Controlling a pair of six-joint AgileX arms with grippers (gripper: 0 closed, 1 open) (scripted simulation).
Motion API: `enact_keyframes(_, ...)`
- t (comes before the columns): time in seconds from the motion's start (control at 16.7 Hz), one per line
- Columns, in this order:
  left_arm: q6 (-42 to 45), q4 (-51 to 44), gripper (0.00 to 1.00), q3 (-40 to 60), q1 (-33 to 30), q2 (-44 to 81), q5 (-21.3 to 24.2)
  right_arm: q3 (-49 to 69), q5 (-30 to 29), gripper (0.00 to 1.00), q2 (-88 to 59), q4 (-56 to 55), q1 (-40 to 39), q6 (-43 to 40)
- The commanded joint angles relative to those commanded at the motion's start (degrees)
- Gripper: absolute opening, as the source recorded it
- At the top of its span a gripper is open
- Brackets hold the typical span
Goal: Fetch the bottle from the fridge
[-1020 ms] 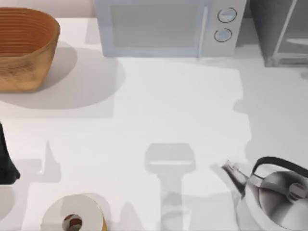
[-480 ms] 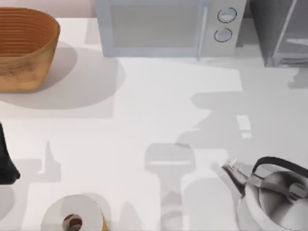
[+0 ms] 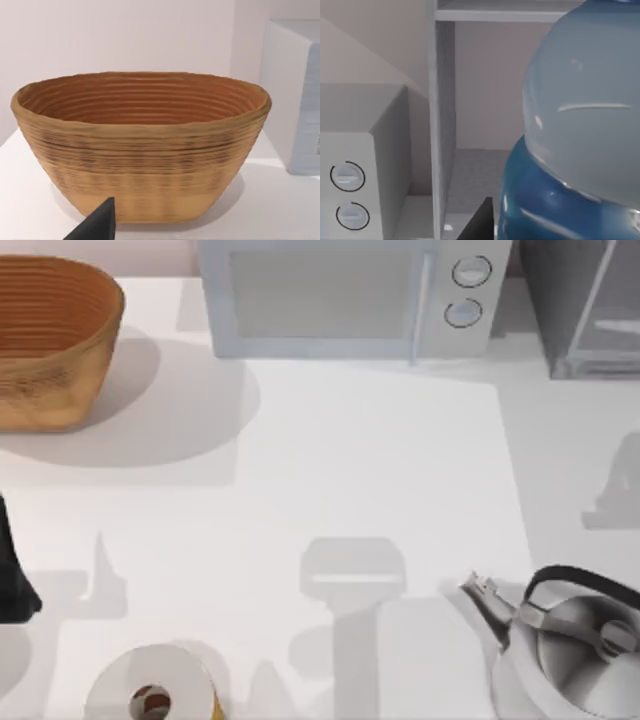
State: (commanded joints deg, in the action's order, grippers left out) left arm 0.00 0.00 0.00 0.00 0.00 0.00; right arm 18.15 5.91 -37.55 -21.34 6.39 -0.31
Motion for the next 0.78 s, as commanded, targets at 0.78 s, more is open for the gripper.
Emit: enact_keyframes(0.78, 0.0, 0.0, 1.00, 0.0, 0.0, 0.0, 0.0, -18.2, -5.9, 0.00, 37.5, 21.3, -6.4, 0.3)
